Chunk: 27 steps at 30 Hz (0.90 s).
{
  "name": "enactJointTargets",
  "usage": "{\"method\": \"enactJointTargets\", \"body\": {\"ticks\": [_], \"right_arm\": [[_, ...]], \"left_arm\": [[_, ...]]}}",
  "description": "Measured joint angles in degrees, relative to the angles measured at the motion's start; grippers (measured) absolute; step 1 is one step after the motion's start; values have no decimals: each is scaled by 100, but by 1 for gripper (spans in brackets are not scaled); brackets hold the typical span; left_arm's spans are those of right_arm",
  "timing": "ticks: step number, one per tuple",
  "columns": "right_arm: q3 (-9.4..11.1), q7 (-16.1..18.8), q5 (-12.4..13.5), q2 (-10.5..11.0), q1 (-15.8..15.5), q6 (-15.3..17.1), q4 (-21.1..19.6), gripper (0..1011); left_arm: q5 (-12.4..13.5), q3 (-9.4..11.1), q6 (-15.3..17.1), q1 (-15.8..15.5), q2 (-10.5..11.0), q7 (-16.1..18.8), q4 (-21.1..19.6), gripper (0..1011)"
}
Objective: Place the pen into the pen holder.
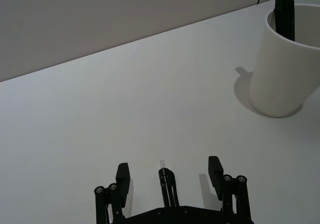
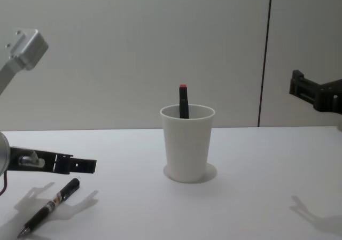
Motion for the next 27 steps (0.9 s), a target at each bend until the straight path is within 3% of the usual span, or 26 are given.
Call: {"method": "enactJointTargets", "body": {"ticks": [7,27], "right_arm": [[0,0,0,0,0,0,0,1002],[0,0,0,0,0,0,0,1002]], "left_arm": [[2,-36,112,-22,51,-163,41,1000],[411,-53,273,144,295,-616,-92,1000]]}}
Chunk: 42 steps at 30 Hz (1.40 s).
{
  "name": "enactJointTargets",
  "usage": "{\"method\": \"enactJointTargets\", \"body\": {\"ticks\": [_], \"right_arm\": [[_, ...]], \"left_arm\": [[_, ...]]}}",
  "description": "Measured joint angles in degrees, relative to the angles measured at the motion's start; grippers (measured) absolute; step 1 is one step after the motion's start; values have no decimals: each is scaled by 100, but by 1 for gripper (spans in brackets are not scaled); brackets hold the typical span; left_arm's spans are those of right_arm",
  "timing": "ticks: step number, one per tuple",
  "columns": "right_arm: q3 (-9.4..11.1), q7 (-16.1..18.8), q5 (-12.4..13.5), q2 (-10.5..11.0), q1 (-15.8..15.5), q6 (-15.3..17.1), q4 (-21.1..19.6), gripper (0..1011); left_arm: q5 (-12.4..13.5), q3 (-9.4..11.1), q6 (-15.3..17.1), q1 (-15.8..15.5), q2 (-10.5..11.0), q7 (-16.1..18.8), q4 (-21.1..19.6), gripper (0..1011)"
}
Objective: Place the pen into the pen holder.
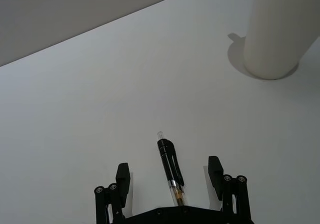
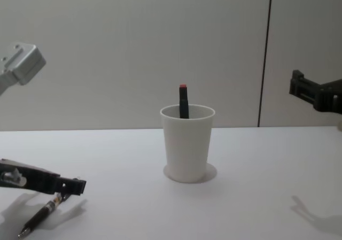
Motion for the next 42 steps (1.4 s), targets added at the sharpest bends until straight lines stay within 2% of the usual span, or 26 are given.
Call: {"method": "enactJointTargets", "body": {"ticks": [18,25,33,35,42], "right_arm": [[0,0,0,0,0,0,0,1001],[0,0,0,0,0,0,0,1002],[0,0,0,0,0,0,0,1002],[0,0,0,0,0,0,0,1002],[0,0,0,0,0,0,0,1001]], "left_arm": [[-43,-3,121,179,58,1,-144,993],[-98,-22,169,225,55,113,-180,834],[-159,-50,192,241,35,212,-183,560],[-176,-58,194,242,30,235,-177,529],[-197,-75,200,249,17,288,-149,274]]}}
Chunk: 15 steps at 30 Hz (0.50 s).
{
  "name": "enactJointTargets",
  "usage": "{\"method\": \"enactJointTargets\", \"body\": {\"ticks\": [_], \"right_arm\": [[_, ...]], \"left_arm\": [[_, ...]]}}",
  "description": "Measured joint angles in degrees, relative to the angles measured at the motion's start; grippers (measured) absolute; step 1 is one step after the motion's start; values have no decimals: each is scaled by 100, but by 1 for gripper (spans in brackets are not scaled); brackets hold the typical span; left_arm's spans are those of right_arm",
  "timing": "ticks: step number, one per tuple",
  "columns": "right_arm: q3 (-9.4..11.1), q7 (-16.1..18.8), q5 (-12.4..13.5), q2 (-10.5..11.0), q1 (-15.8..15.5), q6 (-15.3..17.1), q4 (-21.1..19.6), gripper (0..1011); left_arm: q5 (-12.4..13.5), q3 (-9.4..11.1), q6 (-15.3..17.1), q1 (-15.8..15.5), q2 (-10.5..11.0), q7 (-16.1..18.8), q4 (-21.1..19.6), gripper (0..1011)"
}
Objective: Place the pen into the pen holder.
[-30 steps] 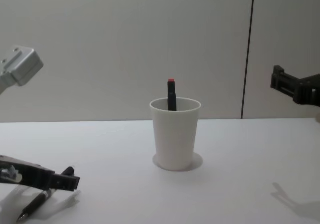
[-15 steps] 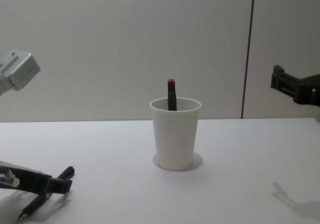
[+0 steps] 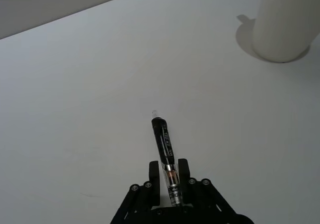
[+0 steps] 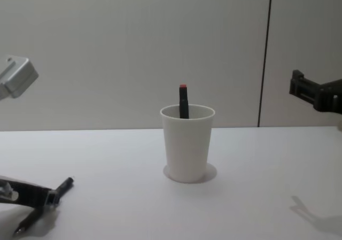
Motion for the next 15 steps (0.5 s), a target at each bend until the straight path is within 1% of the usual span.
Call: {"method": "enactJointTargets", "body": {"ticks": [1,3,5,7,15], "right_arm": [[0,0,0,0,0,0,0,1001],[0,0,0,0,0,0,0,1002],[0,0,0,0,0,0,0,1002],[0,0,0,0,0,0,0,1002],[0,0,0,0,0,0,0,1002]], "left_arm": [[0,-2,1,1,-1,3,4,254],[1,-3,4,6,-2,8,12,183],[12,-3,4,9,-3,9,14,148],[35,-4,2,16,-5,9,17,134],[136,8,11,37,-7,-19,17,134]]}}
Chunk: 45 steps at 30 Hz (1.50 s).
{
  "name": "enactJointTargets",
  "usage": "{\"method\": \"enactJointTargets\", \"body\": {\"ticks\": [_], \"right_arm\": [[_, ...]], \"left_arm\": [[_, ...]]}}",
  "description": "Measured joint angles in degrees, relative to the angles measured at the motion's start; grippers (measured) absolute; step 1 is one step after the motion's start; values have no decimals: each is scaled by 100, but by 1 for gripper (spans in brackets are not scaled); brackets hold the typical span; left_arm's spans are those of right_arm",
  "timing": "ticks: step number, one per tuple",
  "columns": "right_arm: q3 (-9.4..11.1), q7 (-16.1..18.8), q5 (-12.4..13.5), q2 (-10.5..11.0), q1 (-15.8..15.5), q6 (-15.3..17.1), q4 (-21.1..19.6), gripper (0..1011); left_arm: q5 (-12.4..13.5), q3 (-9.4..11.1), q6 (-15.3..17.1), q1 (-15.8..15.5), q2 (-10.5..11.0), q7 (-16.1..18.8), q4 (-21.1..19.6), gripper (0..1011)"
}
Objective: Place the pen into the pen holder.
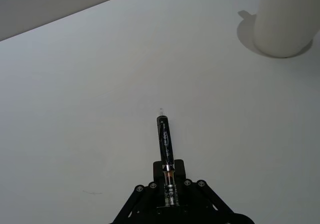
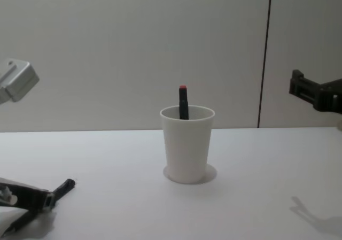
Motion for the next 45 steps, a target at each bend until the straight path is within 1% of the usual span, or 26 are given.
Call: {"method": "enactJointTargets", "body": {"ticks": [10,13,18,23,24,26,27,29,30,32,33,34,37,38,40,43,45], "right_arm": [[0,0,0,0,0,0,0,1002],[0,0,0,0,0,0,0,1002],[0,0,0,0,0,0,0,1002],[0,0,0,0,0,0,0,1002],[0,0,0,0,0,0,0,1002],[0,0,0,0,0,0,0,1002],[0,0,0,0,0,0,0,1002],[0,0,0,0,0,0,0,1002],[0,0,0,0,0,0,1,1002],[0,0,0,0,0,0,0,1001],[0,0,0,0,0,0,0,1001],[0,0,0,0,0,0,0,1001],[0,0,0,0,0,0,0,1002],[0,0,0,0,0,1,0,1002],[0,0,0,0,0,0,0,1002],[0,0,0,0,0,0,0,1001],[0,0,0,0,0,0,0,1002]], "left_arm": [[44,12,-33,33,-6,-54,6,134],[0,6,-123,52,-9,-65,12,134],[-154,-22,-369,82,-15,-78,23,135],[-379,-98,-757,90,-26,-86,-15,135],[-379,-98,-757,90,-26,-86,-15,135],[-528,-140,-996,89,-35,-100,-34,134],[-528,-140,-996,89,-35,-100,-34,135],[-678,-184,-1233,81,-50,-126,-49,135],[-678,-184,-1233,81,-50,-126,-49,135],[-822,-224,-1471,64,-69,-166,-63,135],[-822,-224,-1471,64,-69,-166,-63,135],[-905,-244,-1614,51,-80,-197,-66,135],[-1041,-275,-1857,25,-103,-264,-69,134],[-1120,-288,-1993,11,-116,-311,-69,135],[-1141,-295,-2035,4,-122,-328,-69,134],[-1279,-317,-2304,-27,-150,-463,-64,134],[-1416,-331,-2565,-58,-181,-633,-37,135]]}}
